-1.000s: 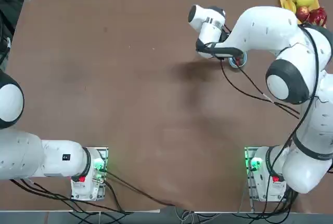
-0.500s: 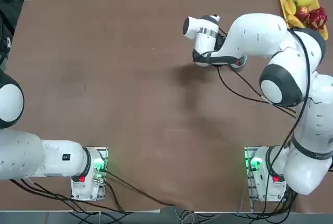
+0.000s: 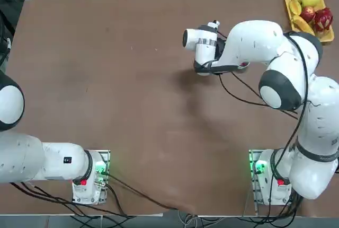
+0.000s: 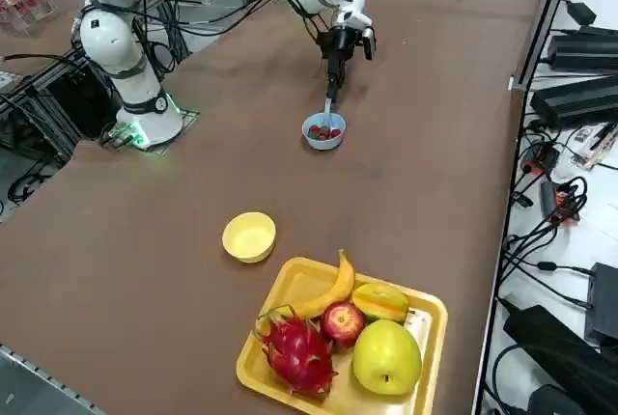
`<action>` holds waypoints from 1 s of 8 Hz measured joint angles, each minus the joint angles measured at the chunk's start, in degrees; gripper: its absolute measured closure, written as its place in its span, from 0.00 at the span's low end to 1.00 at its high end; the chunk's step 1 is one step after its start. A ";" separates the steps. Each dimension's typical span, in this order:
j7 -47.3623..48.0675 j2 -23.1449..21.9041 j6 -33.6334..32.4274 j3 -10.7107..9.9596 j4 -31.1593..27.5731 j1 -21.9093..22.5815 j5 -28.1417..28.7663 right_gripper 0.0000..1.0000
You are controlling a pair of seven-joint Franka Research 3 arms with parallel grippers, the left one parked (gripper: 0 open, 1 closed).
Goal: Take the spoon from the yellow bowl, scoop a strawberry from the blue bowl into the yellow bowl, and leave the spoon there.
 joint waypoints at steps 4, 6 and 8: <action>0.09 2.76 -4.04 -0.01 2.34 3.54 -2.25 0.90; 0.11 4.09 -5.94 -0.03 2.84 4.88 -3.85 0.90; 0.53 5.28 -7.82 -0.04 3.34 5.83 -4.79 0.90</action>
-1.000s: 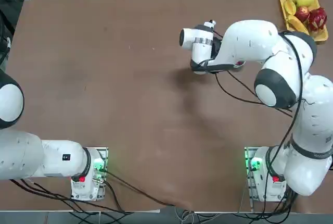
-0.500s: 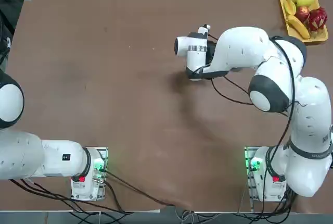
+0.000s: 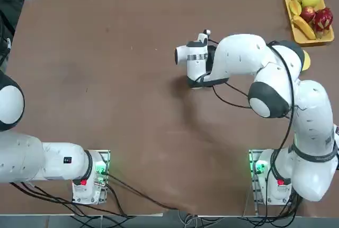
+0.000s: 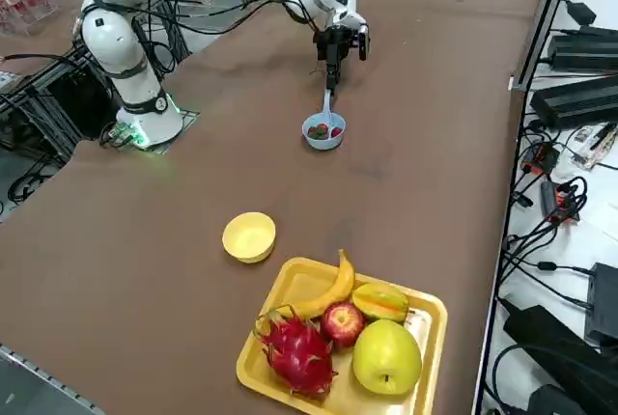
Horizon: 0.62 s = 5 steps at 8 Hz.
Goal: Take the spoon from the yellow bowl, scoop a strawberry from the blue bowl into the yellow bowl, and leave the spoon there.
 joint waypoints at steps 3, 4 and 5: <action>0.98 2.45 -1.88 -0.03 0.16 0.83 -1.55 0.90; 1.31 3.49 -2.63 -0.03 0.18 1.16 -2.56 0.90; 1.38 4.34 -3.37 -0.03 0.24 1.54 -3.52 0.90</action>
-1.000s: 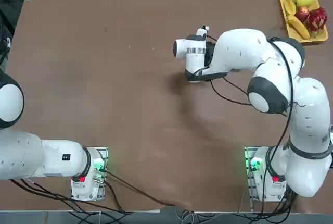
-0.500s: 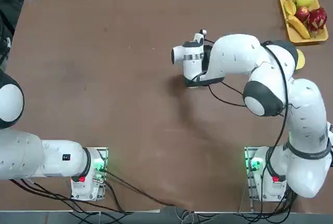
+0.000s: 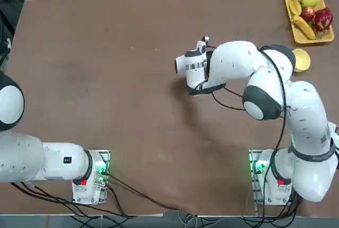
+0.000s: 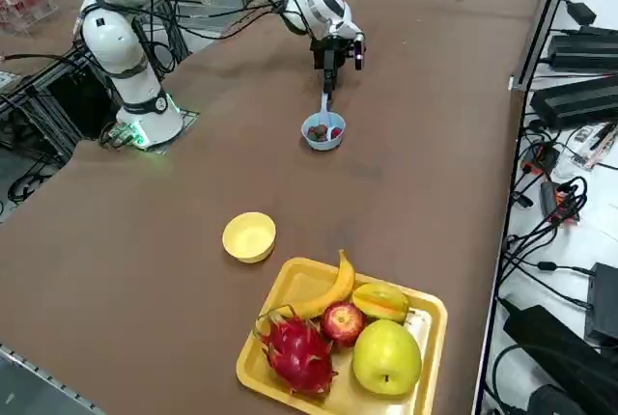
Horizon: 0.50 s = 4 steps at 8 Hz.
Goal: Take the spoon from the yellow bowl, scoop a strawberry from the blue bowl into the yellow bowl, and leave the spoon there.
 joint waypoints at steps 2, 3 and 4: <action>0.02 1.07 -0.95 0.00 0.06 0.66 -0.99 0.90; 0.02 1.41 -1.67 -0.01 0.18 0.78 -1.91 0.90; 0.02 1.66 -2.33 -0.08 0.30 0.78 -2.80 0.90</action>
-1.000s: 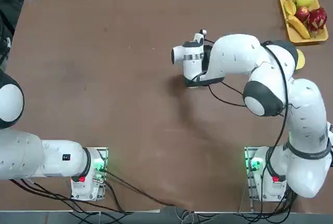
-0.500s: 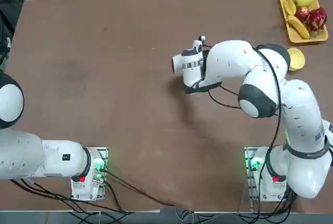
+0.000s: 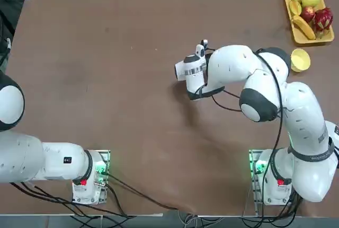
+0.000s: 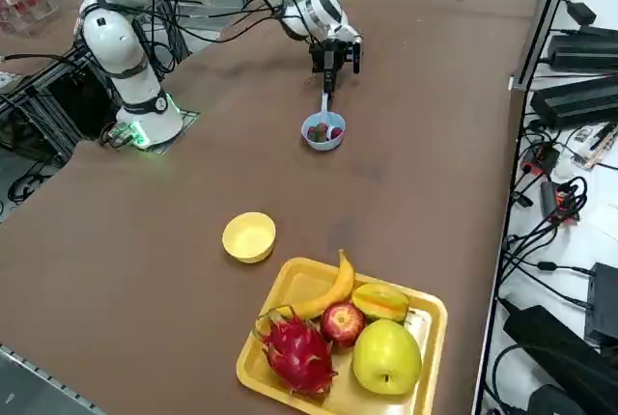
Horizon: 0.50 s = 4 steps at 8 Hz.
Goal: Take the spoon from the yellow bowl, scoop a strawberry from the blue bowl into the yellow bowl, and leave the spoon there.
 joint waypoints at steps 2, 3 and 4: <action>0.00 1.14 -1.40 -0.20 1.49 0.00 -0.31 0.90; 0.00 2.15 -2.44 -0.21 2.82 0.00 -0.36 0.90; -0.01 3.01 -3.16 -0.23 3.82 0.01 -0.43 0.90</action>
